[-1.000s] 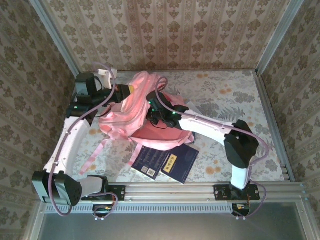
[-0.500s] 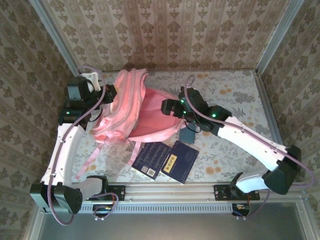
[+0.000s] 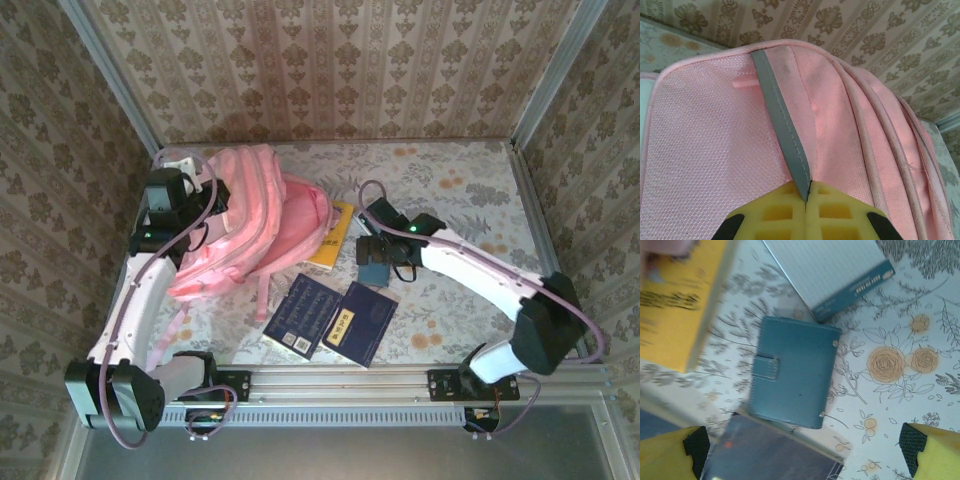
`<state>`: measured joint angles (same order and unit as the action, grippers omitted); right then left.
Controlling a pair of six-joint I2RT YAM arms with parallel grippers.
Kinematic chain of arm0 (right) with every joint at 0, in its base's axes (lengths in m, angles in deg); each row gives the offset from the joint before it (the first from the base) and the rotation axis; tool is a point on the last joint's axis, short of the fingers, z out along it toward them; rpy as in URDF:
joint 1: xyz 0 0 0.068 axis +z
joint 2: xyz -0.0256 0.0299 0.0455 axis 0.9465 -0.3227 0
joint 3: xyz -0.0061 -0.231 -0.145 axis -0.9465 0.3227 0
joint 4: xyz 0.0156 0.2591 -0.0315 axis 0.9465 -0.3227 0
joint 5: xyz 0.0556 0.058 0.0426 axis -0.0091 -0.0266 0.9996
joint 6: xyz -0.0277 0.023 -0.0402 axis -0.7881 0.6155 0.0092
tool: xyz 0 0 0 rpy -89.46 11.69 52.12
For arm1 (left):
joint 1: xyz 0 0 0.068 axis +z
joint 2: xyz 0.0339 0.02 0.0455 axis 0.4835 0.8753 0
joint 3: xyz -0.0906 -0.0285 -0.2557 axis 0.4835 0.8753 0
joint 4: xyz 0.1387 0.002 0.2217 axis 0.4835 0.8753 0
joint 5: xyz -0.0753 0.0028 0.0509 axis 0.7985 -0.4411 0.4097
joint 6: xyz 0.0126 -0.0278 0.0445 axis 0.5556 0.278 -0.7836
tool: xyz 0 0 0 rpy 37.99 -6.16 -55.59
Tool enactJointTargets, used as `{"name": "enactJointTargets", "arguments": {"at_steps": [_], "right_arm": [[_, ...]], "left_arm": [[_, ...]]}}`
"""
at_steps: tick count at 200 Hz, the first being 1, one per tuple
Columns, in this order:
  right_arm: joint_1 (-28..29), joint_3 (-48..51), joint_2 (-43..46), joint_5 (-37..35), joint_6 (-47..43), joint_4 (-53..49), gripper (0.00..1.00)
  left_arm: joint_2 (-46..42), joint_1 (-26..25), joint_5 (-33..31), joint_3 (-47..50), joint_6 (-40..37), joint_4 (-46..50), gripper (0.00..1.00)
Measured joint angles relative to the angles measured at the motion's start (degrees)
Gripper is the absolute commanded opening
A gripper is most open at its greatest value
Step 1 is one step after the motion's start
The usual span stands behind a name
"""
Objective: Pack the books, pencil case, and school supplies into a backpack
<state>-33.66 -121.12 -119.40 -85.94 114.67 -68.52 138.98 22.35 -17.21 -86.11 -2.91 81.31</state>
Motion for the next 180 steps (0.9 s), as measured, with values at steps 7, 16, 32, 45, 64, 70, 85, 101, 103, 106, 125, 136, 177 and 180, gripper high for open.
{"name": "enactJointTargets", "arguments": {"at_steps": [7, 16, 32, 45, 64, 70, 85, 101, 103, 106, 125, 136, 177, 180], "right_arm": [[-0.1, -0.4, -1.9, 0.0, 0.3, -0.5, 1.0], [-0.3, -1.3, -4.3, -0.2, 1.4, -1.5, 1.0], [-0.8, -3.8, -9.4, 0.0, 3.1, -2.8, 1.0], [-1.2, -5.3, -12.8, 0.4, 4.1, -2.9, 1.0], [-1.8, -6.8, -16.9, 1.5, 4.7, -3.0, 1.0], [-2.1, -7.2, -17.9, 2.1, 4.9, -3.0, 1.0], [-2.7, -7.9, -20.0, 3.5, 5.3, -2.9, 1.0], [-3.2, -8.6, -21.7, 4.7, 5.6, -2.8, 1.0], [-3.3, -8.7, -21.9, 4.9, 5.6, -2.7, 1.0], [-3.3, -8.8, -22.2, 5.1, 5.7, -2.6, 1.0], [-3.5, -9.7, -23.3, 5.9, 5.9, -2.4, 1.0], [-3.5, -10.4, -24.0, 6.4, 5.9, -2.3, 0.99], [-4.3, -11.2, -27.2, 7.7, 6.3, -1.0, 1.0], [-4.4, -11.2, -27.3, 7.8, 6.4, -1.0, 1.0]], "left_arm": [[-0.6, 0.2, -0.3, 0.4, 0.2, 0.0, 0.0], [-1.2, 0.3, -0.6, 0.5, 0.3, 0.0, 0.0], [-1.8, 0.3, -1.3, 0.5, 0.4, 0.0, 0.0], [-2.3, 0.3, -1.6, 0.5, 0.4, 0.1, 0.0], [-2.6, 0.3, -1.9, 0.6, 0.4, 0.1, 0.0], [-2.7, 0.3, -1.9, 0.6, 0.4, 0.2, 0.0], [-2.8, 0.2, -1.9, 0.6, 0.4, 0.2, 0.0], [-2.8, 0.1, -1.9, 0.6, 0.3, 0.3, 0.0], [-2.8, 0.1, -1.9, 0.6, 0.3, 0.3, 0.0], [-2.8, 0.0, -1.9, 0.6, 0.3, 0.3, 0.0], [-2.8, -0.2, -1.9, 0.6, 0.3, 0.4, 0.0], [-2.8, -0.2, -1.8, 0.6, 0.3, 0.5, 0.0], [-2.8, -0.2, -1.7, 0.6, 0.3, 0.5, 0.0], [-2.8, -0.2, -1.6, 0.6, 0.3, 0.5, 0.0]]}}
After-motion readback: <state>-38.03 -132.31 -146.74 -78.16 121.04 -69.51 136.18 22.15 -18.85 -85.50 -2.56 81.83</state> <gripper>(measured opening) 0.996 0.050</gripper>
